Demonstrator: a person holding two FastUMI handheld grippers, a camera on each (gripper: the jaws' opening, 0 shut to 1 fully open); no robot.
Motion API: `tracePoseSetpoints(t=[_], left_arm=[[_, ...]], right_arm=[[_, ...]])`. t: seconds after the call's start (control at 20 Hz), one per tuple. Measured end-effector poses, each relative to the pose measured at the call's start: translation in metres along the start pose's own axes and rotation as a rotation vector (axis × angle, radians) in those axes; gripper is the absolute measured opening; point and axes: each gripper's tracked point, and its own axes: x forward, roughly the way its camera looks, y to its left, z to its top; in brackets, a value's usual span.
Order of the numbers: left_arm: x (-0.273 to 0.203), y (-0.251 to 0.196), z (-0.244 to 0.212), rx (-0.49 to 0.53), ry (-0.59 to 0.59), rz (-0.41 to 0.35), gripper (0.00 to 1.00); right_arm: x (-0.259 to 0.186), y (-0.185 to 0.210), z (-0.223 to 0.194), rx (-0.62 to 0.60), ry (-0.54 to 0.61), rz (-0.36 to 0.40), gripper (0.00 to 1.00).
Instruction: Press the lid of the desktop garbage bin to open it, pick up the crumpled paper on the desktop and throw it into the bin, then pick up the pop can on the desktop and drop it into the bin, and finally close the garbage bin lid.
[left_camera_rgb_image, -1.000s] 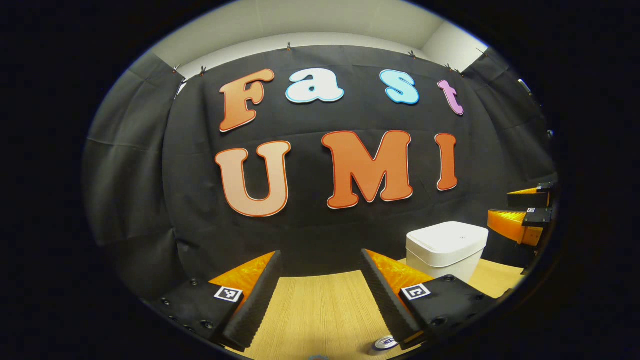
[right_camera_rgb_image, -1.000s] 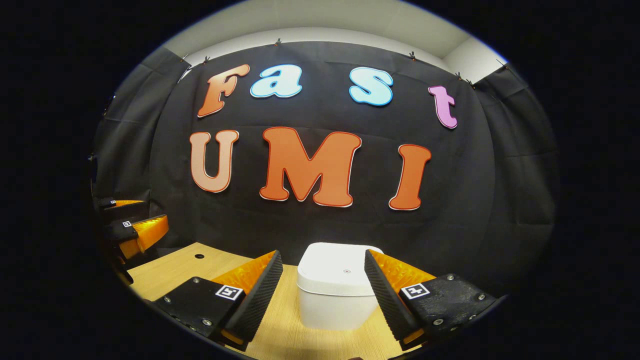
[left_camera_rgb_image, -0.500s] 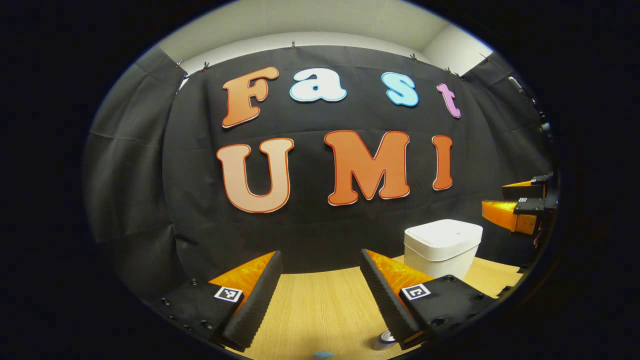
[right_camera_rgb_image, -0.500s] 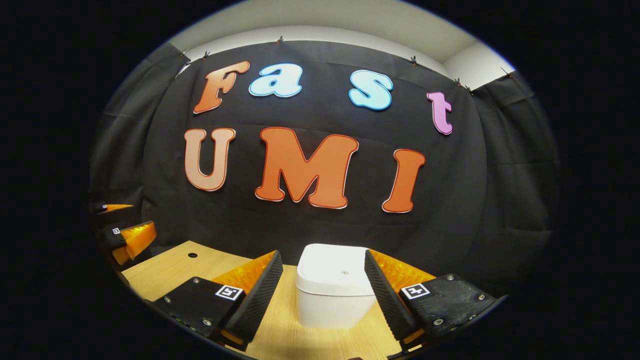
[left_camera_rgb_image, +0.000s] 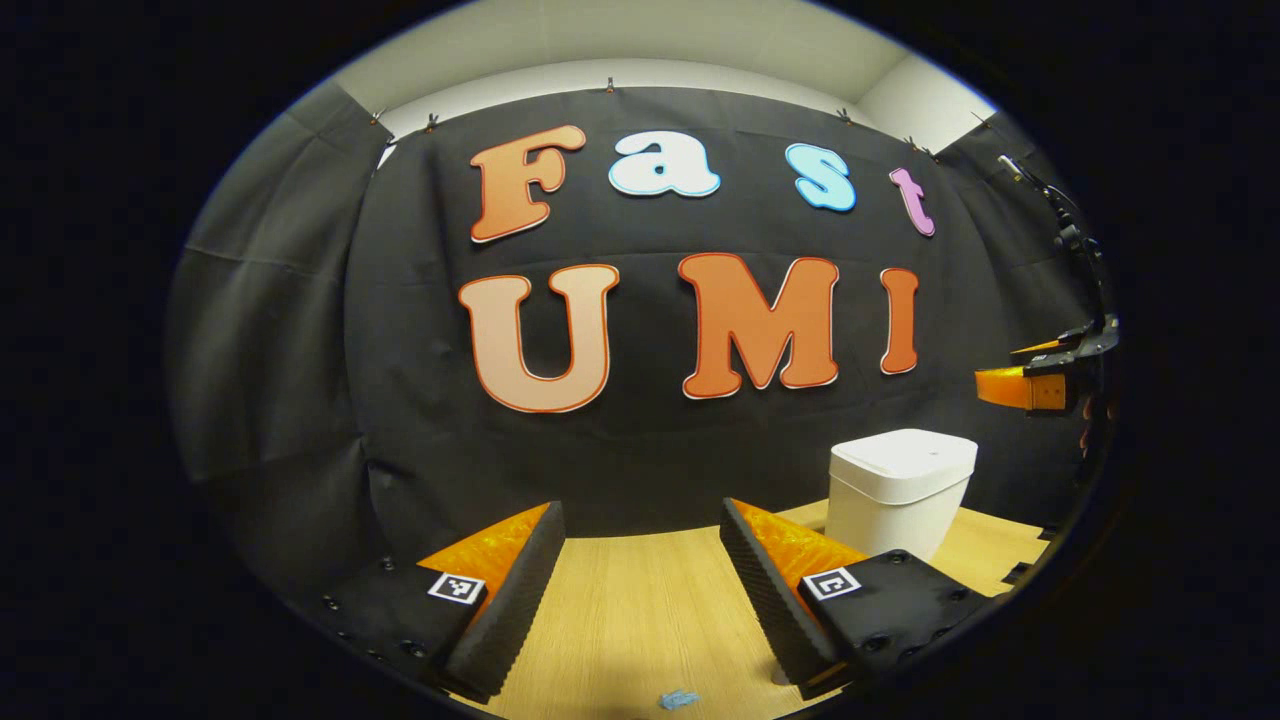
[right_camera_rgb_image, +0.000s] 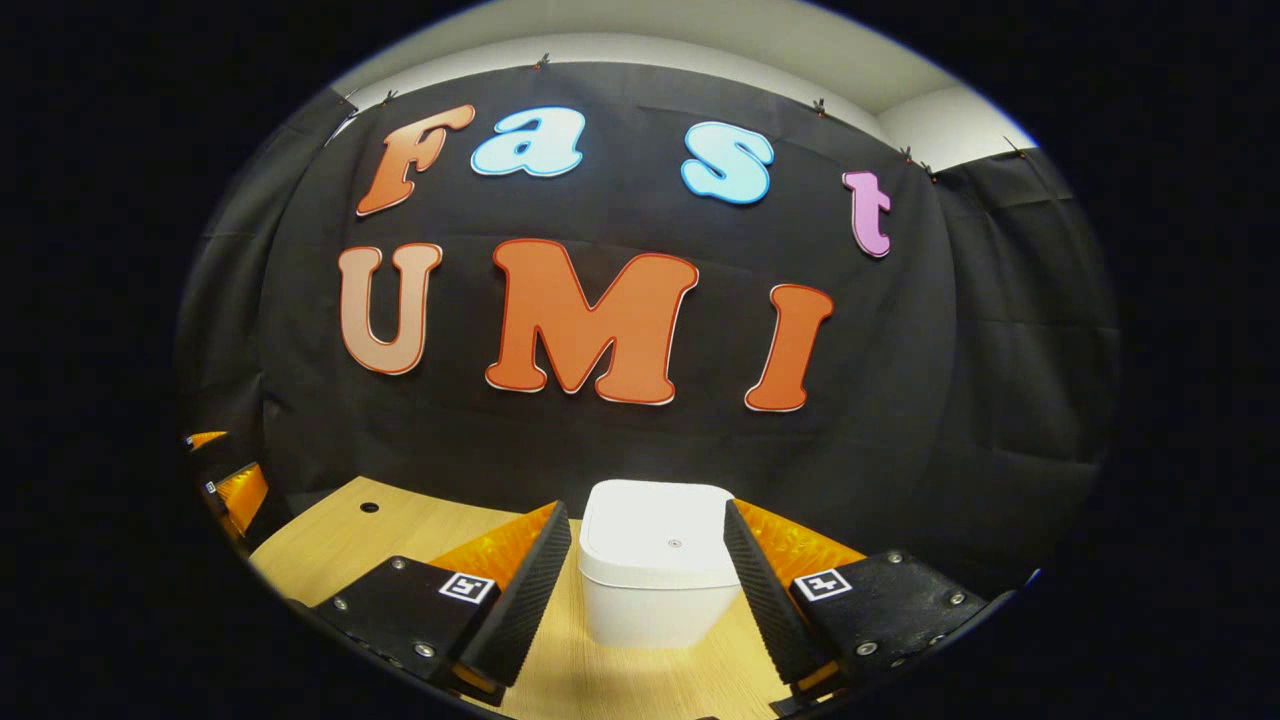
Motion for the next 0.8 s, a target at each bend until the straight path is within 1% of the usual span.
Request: tracePoseSetpoints(t=[0.1, 0.25, 0.35, 0.4, 0.45, 0.5, 0.55, 0.6, 0.65, 0.7, 0.75, 0.8], left_arm=[[0.004, 0.006, -0.004, 0.0, 0.006, 0.029, 0.99], [0.005, 0.013, -0.007, 0.003, 0.014, 0.068, 1.0], [0.007, 0.016, -0.013, 0.005, 0.032, 0.092, 1.0], [0.007, 0.018, -0.017, 0.007, 0.043, 0.105, 0.97], [0.009, 0.019, -0.021, 0.006, 0.053, 0.116, 1.0], [0.009, 0.019, -0.023, 0.003, 0.061, 0.124, 1.0], [0.01, 0.02, -0.027, 0.002, 0.07, 0.132, 1.0], [0.011, 0.02, -0.029, 0.004, 0.079, 0.14, 1.0], [0.01, 0.021, -0.033, 0.007, 0.087, 0.148, 1.0], [0.01, 0.022, -0.036, 0.008, 0.097, 0.159, 1.0], [0.009, 0.024, -0.041, 0.007, 0.11, 0.17, 1.0], [0.009, 0.025, -0.044, 0.005, 0.123, 0.181, 0.99]], right_arm=[[0.012, -0.002, -0.002, -0.013, 0.039, 0.011, 0.9], [0.032, -0.004, -0.015, 0.001, 0.142, 0.041, 0.83], [0.044, -0.005, -0.024, 0.034, 0.196, 0.062, 0.74], [0.05, -0.008, -0.03, 0.049, 0.225, 0.068, 0.66], [0.057, -0.009, -0.034, 0.06, 0.25, 0.078, 0.61], [0.062, -0.01, -0.038, 0.067, 0.272, 0.09, 0.49], [0.068, -0.01, -0.041, 0.069, 0.293, 0.099, 0.43], [0.074, -0.011, -0.046, 0.065, 0.32, 0.109, 0.34], [0.08, -0.014, -0.049, 0.057, 0.34, 0.11, 0.29], [0.085, -0.016, -0.051, 0.051, 0.358, 0.112, 0.18], [0.09, -0.017, -0.052, 0.048, 0.376, 0.118, 0.15], [0.093, -0.018, -0.055, 0.048, 0.393, 0.126, 0.08]])
